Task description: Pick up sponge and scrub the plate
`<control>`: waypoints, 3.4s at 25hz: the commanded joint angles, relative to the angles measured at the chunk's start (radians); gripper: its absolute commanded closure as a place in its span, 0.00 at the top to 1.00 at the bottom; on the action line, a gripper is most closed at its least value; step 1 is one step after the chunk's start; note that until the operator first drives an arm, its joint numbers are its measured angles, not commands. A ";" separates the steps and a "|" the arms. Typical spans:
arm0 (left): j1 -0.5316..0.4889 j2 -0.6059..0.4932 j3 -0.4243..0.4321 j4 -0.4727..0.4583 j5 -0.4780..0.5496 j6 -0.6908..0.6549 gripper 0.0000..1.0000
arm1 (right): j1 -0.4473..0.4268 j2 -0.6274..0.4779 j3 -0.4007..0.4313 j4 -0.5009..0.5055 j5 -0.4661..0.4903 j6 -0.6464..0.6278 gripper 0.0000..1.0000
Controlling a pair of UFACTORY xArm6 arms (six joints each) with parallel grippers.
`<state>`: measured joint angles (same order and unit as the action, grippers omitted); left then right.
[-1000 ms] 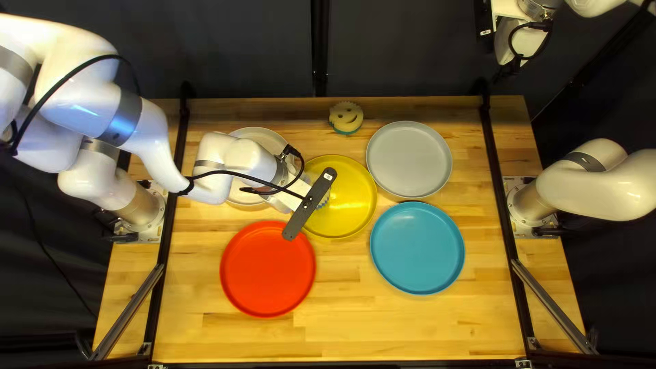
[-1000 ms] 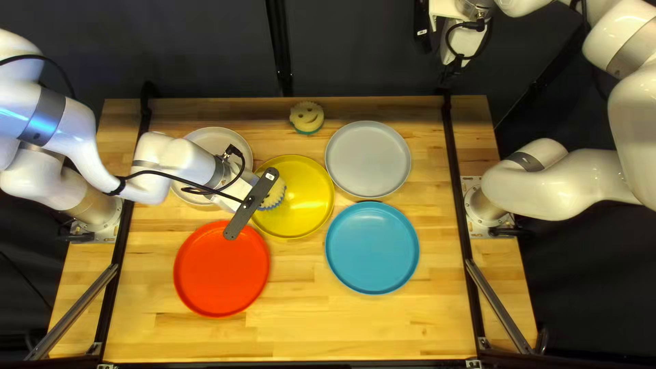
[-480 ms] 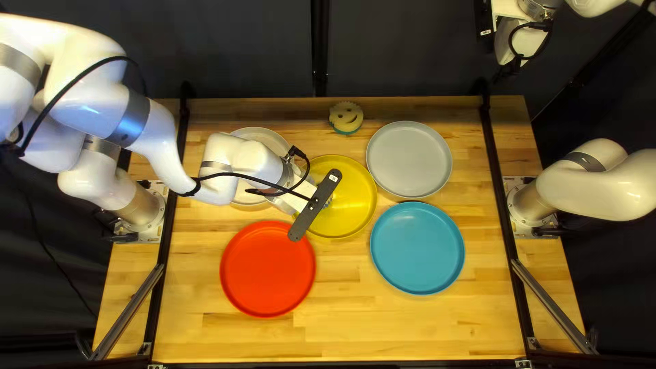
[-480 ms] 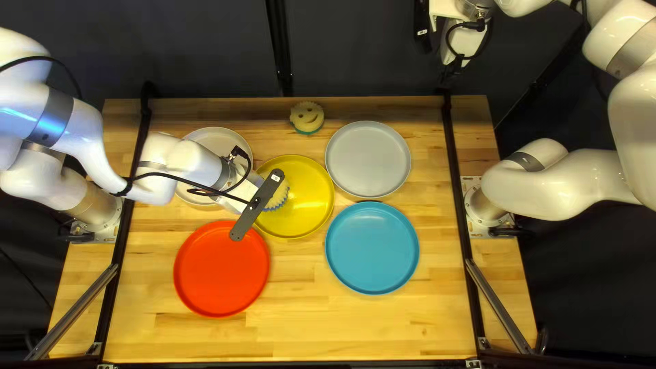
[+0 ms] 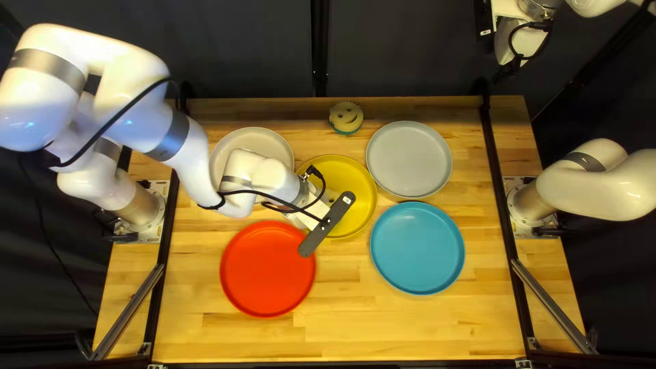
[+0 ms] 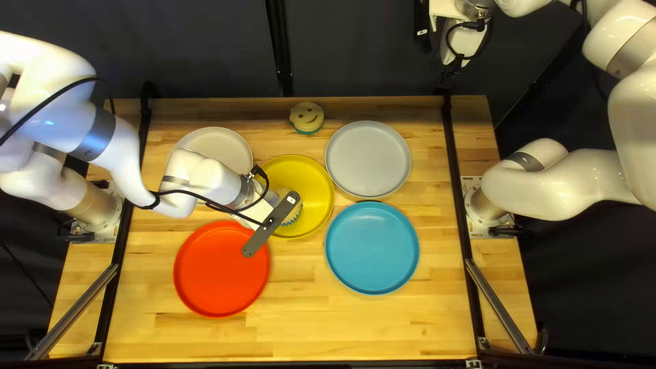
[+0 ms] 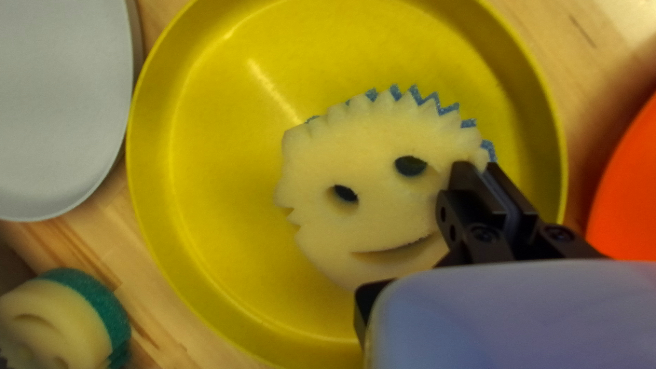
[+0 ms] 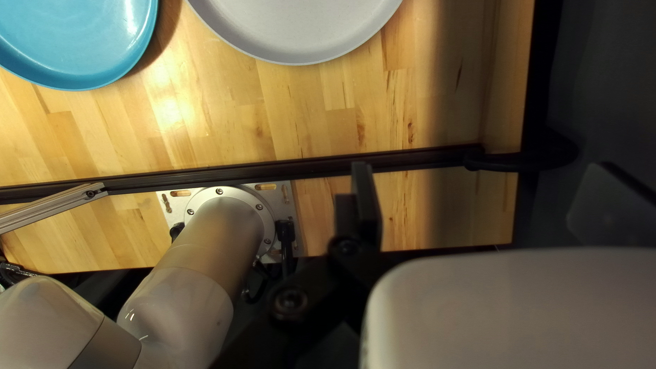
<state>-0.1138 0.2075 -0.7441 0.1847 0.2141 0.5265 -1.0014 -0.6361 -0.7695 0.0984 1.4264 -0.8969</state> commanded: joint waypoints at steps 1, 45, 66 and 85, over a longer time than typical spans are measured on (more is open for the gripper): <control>0.000 0.033 -0.039 -0.020 0.000 0.036 0.00 | 0.000 0.000 0.000 0.000 0.000 0.000 1.00; 0.011 -0.015 0.011 -0.119 0.039 0.174 0.00 | 0.000 0.000 0.000 0.000 0.000 0.000 1.00; 0.037 0.054 -0.060 -0.166 0.040 0.219 0.00 | 0.000 0.000 0.000 0.000 0.000 0.000 1.00; 0.062 -0.094 0.105 -0.210 0.039 0.257 0.00 | 0.000 0.000 0.000 0.000 0.000 0.000 1.00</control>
<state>-0.0546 0.1457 -0.6755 -0.0235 0.2495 0.7961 -1.0014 -0.6361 -0.7695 0.0984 1.4264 -0.8969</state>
